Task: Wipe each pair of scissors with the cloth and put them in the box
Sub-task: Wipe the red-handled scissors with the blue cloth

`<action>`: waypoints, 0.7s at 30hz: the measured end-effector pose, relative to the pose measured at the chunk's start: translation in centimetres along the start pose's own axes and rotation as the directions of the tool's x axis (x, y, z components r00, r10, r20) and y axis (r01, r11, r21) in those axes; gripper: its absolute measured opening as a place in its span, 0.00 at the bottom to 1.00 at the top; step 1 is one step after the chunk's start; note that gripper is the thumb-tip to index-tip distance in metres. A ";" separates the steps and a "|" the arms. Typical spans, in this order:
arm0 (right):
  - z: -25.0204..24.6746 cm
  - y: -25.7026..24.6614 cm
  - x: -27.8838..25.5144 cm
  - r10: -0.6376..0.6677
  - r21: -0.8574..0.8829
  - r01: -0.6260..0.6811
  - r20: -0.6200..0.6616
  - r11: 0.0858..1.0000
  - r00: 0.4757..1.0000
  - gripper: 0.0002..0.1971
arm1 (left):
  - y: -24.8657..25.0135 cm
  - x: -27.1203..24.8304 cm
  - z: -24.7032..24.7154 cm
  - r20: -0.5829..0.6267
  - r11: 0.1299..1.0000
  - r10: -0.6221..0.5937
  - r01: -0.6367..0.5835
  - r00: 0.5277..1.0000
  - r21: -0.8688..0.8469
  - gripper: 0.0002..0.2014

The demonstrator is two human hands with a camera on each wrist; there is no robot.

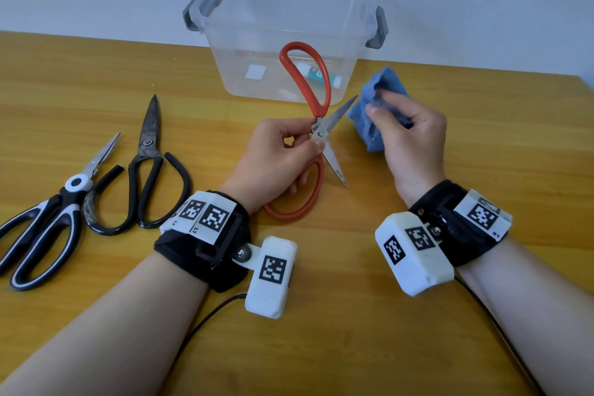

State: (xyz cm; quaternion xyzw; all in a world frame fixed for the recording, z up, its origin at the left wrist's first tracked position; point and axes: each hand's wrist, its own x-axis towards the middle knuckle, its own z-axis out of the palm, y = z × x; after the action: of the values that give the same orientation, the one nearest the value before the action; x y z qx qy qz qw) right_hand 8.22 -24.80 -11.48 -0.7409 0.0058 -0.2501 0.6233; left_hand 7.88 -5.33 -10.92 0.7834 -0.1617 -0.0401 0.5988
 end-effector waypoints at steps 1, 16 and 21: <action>0.0 -0.1 -0.2 -0.026 -0.026 0.028 0.082 0.999 0.996 0.13 | 0.0 0.0 0.0 0.002 1.000 0.001 -0.001 1.000 0.003 0.09; -0.1 0.6 0.6 -0.130 0.028 0.133 -0.101 0.991 0.986 0.35 | 0.2 0.0 -0.1 -0.025 1.000 -0.025 0.025 0.999 0.006 0.10; 0.2 0.1 -0.5 -0.204 0.137 0.182 0.171 0.974 0.964 0.27 | 0.1 0.0 0.0 -0.027 1.000 -0.016 0.016 1.000 0.026 0.09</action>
State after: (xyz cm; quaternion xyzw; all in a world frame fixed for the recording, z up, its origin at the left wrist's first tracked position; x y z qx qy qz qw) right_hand 7.89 -24.53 -11.76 -0.7191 -0.1391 -0.2398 0.6372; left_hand 7.91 -5.33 -10.80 0.7930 -0.1479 -0.0324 0.5901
